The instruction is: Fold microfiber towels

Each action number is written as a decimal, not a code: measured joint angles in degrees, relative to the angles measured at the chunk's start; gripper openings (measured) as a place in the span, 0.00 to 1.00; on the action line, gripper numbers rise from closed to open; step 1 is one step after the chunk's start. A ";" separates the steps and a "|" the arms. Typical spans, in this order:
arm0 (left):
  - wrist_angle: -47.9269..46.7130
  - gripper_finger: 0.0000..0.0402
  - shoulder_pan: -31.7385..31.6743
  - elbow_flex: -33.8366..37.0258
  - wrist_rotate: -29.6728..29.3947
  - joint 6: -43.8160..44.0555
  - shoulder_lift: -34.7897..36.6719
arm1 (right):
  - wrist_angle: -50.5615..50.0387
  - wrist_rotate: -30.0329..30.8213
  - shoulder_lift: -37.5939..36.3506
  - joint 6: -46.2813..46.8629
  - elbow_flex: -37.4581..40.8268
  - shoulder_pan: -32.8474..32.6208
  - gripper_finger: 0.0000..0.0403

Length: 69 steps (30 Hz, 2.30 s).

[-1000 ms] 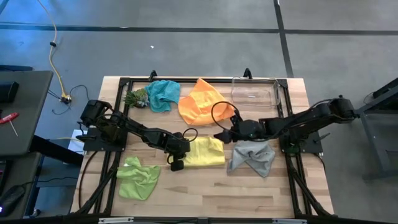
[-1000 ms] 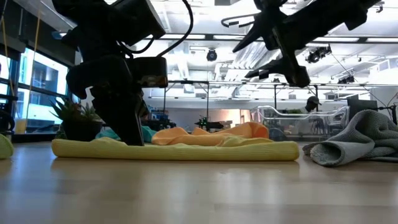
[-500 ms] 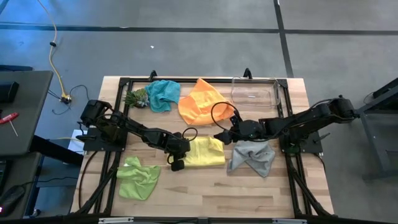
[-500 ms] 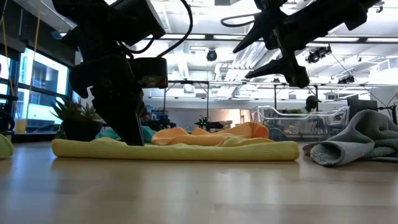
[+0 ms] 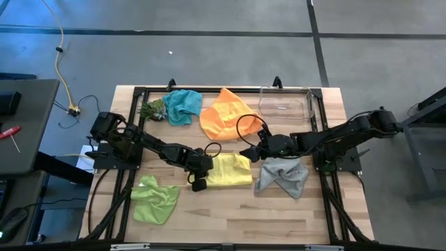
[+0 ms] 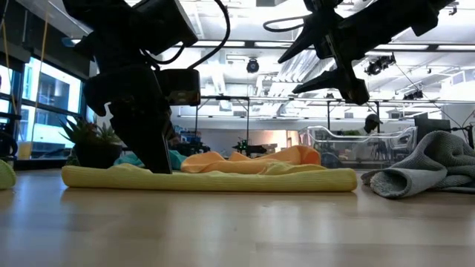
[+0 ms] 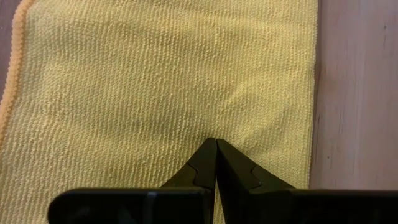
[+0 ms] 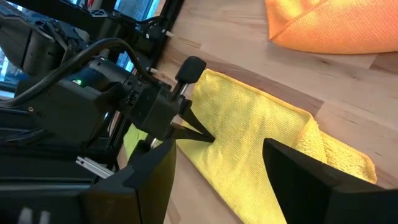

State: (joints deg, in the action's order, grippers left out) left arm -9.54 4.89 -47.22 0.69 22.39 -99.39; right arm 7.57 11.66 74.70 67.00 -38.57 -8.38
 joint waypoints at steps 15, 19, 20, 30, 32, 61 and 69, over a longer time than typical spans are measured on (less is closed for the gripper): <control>0.00 0.00 0.00 0.00 0.15 0.00 0.00 | 0.00 -0.07 0.00 -0.46 0.00 0.00 0.58; 0.00 0.00 0.00 0.00 0.15 0.00 0.00 | 0.00 -0.07 0.00 -0.47 0.00 0.00 0.58; 0.00 0.00 0.00 0.00 0.15 0.00 0.00 | 0.00 -0.07 0.00 -0.51 0.00 0.00 0.58; -0.02 0.00 0.00 0.00 0.17 0.00 0.00 | 0.00 -0.04 0.00 -0.50 0.00 0.00 0.58; -0.02 0.00 0.00 0.00 0.17 0.00 0.00 | 0.00 -0.04 0.00 -0.50 0.00 0.00 0.58; -0.04 0.00 0.00 -0.01 0.17 0.10 0.01 | 0.04 -0.06 0.00 -1.31 0.00 0.00 0.58; -0.04 0.00 0.00 -0.02 0.18 0.11 0.02 | 0.04 -0.21 0.01 -1.46 0.00 0.00 0.58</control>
State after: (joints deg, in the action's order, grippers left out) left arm -9.58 4.89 -47.24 0.87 22.50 -99.37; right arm 7.62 11.45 74.71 65.54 -38.57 -8.38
